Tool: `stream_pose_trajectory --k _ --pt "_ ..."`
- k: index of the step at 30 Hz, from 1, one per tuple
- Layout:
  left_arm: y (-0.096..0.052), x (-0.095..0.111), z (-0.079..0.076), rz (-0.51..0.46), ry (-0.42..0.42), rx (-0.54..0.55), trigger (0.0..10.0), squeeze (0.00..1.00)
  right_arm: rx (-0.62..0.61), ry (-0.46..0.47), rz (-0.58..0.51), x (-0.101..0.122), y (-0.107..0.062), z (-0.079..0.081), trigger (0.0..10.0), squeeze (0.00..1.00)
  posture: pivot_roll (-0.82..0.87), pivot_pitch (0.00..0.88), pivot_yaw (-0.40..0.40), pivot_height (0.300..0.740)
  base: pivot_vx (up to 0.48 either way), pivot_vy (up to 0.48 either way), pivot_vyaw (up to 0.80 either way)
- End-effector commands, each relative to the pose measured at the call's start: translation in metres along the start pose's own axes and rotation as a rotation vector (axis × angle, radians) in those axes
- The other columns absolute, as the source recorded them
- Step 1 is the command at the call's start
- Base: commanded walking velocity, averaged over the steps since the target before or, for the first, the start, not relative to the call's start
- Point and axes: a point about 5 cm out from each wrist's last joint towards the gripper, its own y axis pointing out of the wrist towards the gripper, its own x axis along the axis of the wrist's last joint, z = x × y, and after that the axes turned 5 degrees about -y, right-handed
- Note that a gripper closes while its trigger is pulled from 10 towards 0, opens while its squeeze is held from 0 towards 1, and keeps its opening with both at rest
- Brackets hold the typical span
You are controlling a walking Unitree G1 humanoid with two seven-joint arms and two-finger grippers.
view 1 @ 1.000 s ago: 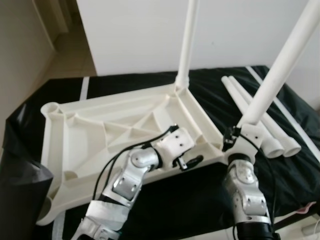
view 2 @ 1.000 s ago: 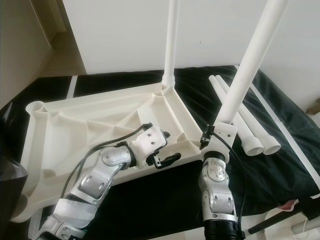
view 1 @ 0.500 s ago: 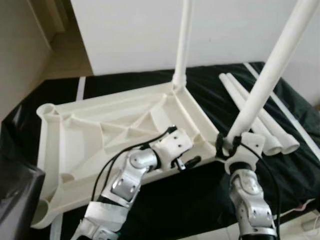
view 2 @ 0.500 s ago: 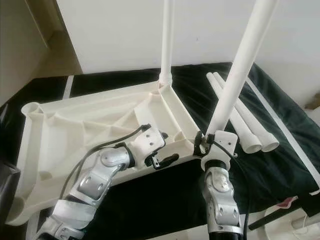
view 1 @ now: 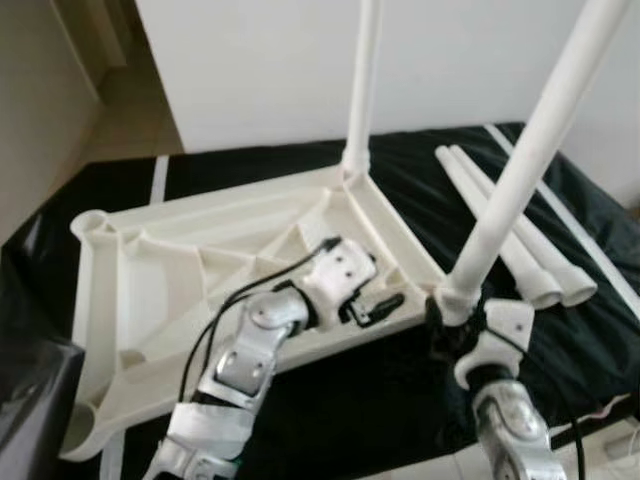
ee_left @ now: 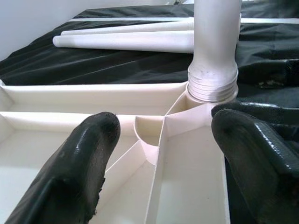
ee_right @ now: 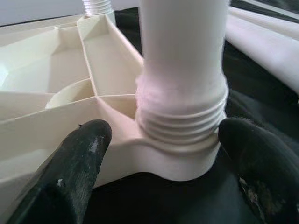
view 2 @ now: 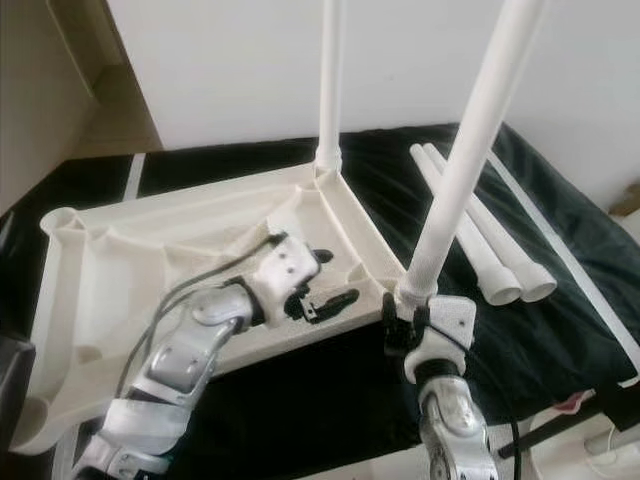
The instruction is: Building children table
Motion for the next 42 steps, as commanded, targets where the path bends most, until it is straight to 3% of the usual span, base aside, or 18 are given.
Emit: stream_pose_trajectory --k 1,3,15,21,26,31,36,38,41,42 --pt "-0.005 0.001 0.007 -0.006 -0.011 0.071 10.0 0.00 0.032 0.018 0.007 -0.002 -0.003 0.006 10.0 0.00 -0.07 0.000 0.021 0.740 0.000 0.000 0.00" --pt "-0.013 -0.002 0.012 0.014 -0.017 0.087 10.0 0.00 0.051 0.035 0.033 -0.008 -0.009 0.010 10.0 0.00 -0.07 0.000 0.024 0.740 0.000 0.000 0.00" --pt "-0.025 -0.016 0.014 0.084 -0.013 0.099 10.0 0.00 0.099 0.043 0.056 -0.013 -0.012 0.011 10.0 0.00 -0.07 0.000 0.030 0.740 0.000 0.000 0.00" --pt "-0.047 -0.032 0.018 0.174 -0.003 0.088 10.0 0.00 0.085 0.009 0.037 -0.008 -0.001 -0.006 10.0 0.00 -0.06 0.000 0.024 0.740 0.000 0.000 0.00" --pt "-0.078 -0.040 0.033 0.271 0.052 0.061 10.0 0.00 0.060 -0.011 0.015 -0.001 0.012 -0.020 10.0 0.00 -0.03 0.003 0.010 0.740 0.000 0.000 0.00" --pt "-0.097 -0.047 0.042 0.329 0.067 0.079 10.0 0.00 0.047 -0.022 0.007 0.001 0.018 -0.026 10.0 0.00 -0.02 0.012 0.003 0.740 0.000 0.000 0.00" --pt "-0.100 -0.047 0.043 0.335 0.067 0.085 10.0 0.00 0.044 -0.023 0.007 0.001 0.019 -0.028 10.0 0.00 -0.02 0.012 0.003 0.740 0.000 0.000 0.00" --pt "-0.119 -0.053 0.051 0.385 0.066 0.119 10.0 0.00 0.032 -0.026 0.005 0.001 0.021 -0.033 10.0 0.00 -0.01 0.023 0.000 0.740 0.000 0.000 0.00" --pt "-0.119 -0.053 0.051 0.385 0.066 0.119 10.0 0.00 0.032 -0.026 0.005 0.001 0.021 -0.033 10.0 0.00 -0.01 0.023 0.000 0.740 0.000 0.000 0.00" --pt "-0.128 -0.056 0.056 0.412 0.064 0.135 10.0 0.00 0.029 -0.024 0.003 0.001 0.022 -0.034 10.0 0.00 -0.01 0.023 0.002 0.740 0.000 0.000 0.00"
